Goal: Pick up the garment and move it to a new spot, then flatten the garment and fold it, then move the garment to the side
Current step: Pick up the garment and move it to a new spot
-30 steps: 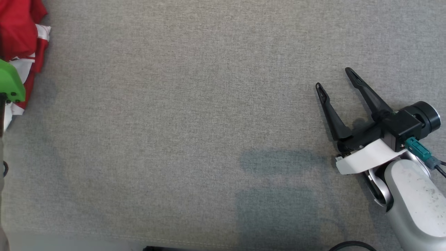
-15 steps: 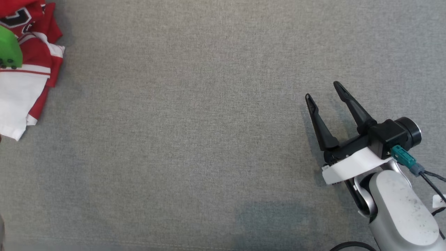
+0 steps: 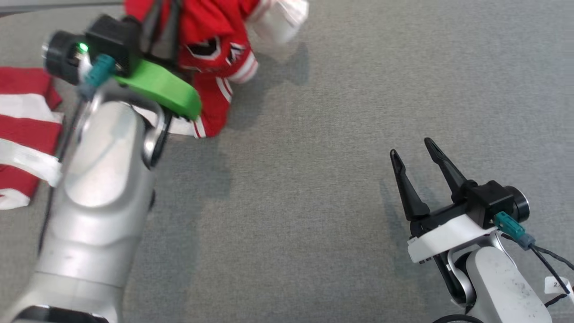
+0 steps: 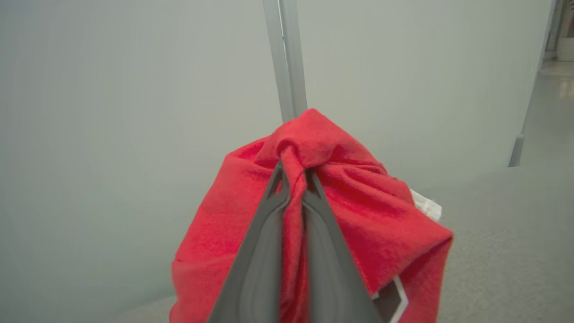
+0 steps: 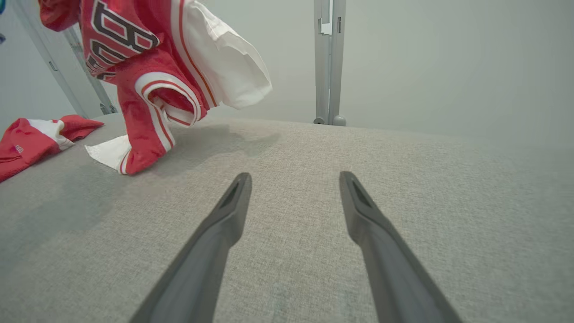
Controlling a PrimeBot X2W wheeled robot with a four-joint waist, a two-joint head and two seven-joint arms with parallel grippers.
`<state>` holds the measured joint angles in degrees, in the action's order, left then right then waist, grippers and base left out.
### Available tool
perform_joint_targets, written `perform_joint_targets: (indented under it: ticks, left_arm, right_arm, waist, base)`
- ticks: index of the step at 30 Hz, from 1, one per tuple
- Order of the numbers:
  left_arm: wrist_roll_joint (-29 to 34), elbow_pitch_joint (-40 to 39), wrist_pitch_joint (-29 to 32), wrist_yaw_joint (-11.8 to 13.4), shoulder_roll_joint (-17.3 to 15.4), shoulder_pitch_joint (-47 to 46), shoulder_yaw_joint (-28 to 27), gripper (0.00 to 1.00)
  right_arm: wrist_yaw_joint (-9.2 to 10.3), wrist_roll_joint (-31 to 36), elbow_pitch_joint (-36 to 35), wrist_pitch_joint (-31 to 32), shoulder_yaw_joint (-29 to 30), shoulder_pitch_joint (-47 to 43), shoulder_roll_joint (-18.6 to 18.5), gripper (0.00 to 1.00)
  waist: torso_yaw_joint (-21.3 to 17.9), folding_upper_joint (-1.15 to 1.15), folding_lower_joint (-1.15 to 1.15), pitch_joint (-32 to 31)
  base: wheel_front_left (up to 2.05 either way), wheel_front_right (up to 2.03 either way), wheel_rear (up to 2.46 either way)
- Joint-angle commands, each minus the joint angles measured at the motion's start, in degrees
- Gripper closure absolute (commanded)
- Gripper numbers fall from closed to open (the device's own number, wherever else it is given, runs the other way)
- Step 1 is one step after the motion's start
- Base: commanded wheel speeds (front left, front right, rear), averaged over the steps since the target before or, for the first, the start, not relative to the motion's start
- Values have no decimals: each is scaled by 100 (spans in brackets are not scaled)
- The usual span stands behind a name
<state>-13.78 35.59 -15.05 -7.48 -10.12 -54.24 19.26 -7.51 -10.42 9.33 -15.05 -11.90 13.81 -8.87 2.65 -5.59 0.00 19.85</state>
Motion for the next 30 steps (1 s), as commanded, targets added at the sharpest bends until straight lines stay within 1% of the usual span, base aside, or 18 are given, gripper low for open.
perform_joint_targets:
  ticks: [1, 6, 10, 15, 19, 20, 21, 22, 26, 30]
  left_arm:
    - [-63, -101, -17, -4, 70, 220, 84, 100]
    - [-439, -497, -19, -2, 423, 969, 437, 100]
    - [-686, -614, -18, -3, 605, 1596, 817, 100]
    - [-843, -624, -18, -3, 688, 2108, 1081, 100]
    - [-855, -469, -12, -3, 704, 2444, 1020, 100]
    - [-817, -413, -11, -3, 709, 2529, 1040, 73]
    - [-806, -403, -12, -3, 709, 2580, 1035, 25]
    - [-777, -343, -12, -3, 708, 2639, 1051, 0]
    - [-704, -292, -12, -4, 707, 2849, 821, 0]
    - [-573, -493, -11, -4, 706, 3124, 398, 0]
  right_arm:
    - [3, -28, 25, -15, 10, -129, 21, 0]
    - [3, -43, 51, -15, 49, -240, 55, 0]
    - [3, -52, 88, -15, 76, -340, 59, 0]
    - [3, -66, 95, -15, 72, -356, 104, 0]
    - [3, -66, 89, -15, 58, -356, 123, 0]
    - [3, -67, 89, -15, 53, -359, 129, 0]
    - [3, -70, 91, -15, 52, -361, 129, 0]
    - [3, -74, 94, -15, 42, -361, 132, 0]
    - [3, -85, 104, -15, 83, -402, 135, 0]
    - [3, -73, 87, -15, 141, -449, 143, 0]
  waist:
    - [-442, 1, 0, -292]
    - [-834, 1, 0, -388]
    - [-1135, 1, 0, -472]
    - [-1362, 1, 0, -494]
    - [-1470, 1, 0, -507]
    - [-1488, 1, 0, -507]
    - [-1501, 1, 0, -509]
    - [-1513, 1, 0, -513]
    - [-1473, 1, 0, -558]
    - [-1340, 1, 0, -661]
  base:
    - [0, 0, 0]
    - [0, 0, 0]
    - [0, 0, 0]
    - [0, 0, 0]
    - [0, 0, 0]
    - [0, 0, 0]
    - [0, 0, 0]
    - [0, 0, 0]
    - [0, 0, 0]
    - [0, 0, 0]
